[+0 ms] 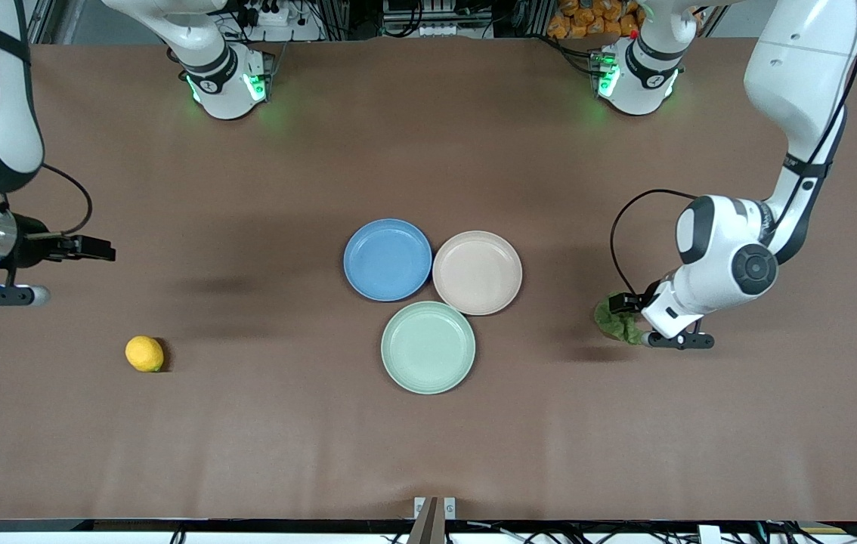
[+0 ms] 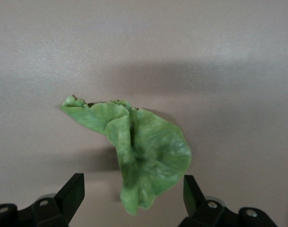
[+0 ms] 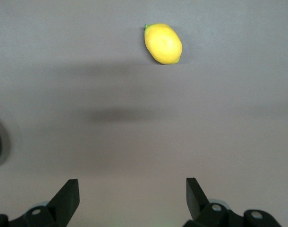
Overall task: Place lemon and lettuce in plates
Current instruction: 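Grasp the lettuce leaf with the left gripper while the right gripper approaches the lemon, then carry the lettuce over the beige plate while the right gripper grasps the lemon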
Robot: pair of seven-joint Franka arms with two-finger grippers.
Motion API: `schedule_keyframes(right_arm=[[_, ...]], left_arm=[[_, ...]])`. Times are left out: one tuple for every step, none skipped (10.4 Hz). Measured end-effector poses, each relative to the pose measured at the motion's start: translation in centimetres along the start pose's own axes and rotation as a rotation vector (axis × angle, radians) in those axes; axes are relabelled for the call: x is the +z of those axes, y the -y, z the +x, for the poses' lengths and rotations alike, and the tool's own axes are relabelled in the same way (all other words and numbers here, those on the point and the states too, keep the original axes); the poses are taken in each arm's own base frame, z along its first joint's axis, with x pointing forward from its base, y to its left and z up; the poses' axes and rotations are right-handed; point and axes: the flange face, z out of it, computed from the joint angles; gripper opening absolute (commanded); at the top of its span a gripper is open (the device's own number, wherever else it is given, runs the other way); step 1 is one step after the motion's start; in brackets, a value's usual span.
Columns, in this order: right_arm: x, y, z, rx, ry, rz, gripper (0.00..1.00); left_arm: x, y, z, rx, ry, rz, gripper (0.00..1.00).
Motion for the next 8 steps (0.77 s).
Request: schedule_keyframes(right_arm=[[1.1, -0.1, 0.5, -0.007, -0.014, 0.000, 1.00], [2.7, -0.3, 0.9, -0.022, -0.026, -0.002, 1.00], [4.6, -0.6, 1.1, -0.031, -0.025, -0.002, 1.00], [6.5, -1.2, 1.4, -0.031, -0.012, 0.000, 1.00], [8.2, -2.1, 1.8, -0.042, -0.003, 0.001, 1.00], [10.0, -3.2, 2.5, -0.064, 0.001, 0.003, 1.00], [12.0, -4.7, 3.2, -0.084, 0.002, 0.006, 1.00], [13.8, -5.7, 3.9, -0.099, -0.002, 0.008, 1.00]], left_arm=[[0.8, 0.1, 0.1, 0.024, -0.004, 0.020, 0.54], [1.5, 0.0, 0.1, 0.038, -0.001, 0.031, 0.40], [1.9, -0.5, 0.0, 0.035, 0.001, 0.034, 0.24], [2.2, -1.4, -0.1, 0.024, 0.005, 0.039, 0.07], [2.5, -2.5, -0.3, 0.019, 0.006, 0.056, 0.00], [2.7, -3.3, -0.4, 0.009, 0.002, 0.084, 0.00], [2.8, -3.7, -0.5, -0.001, -0.003, 0.107, 0.00], [2.7, -3.8, -0.4, -0.005, -0.007, 0.116, 0.00]])
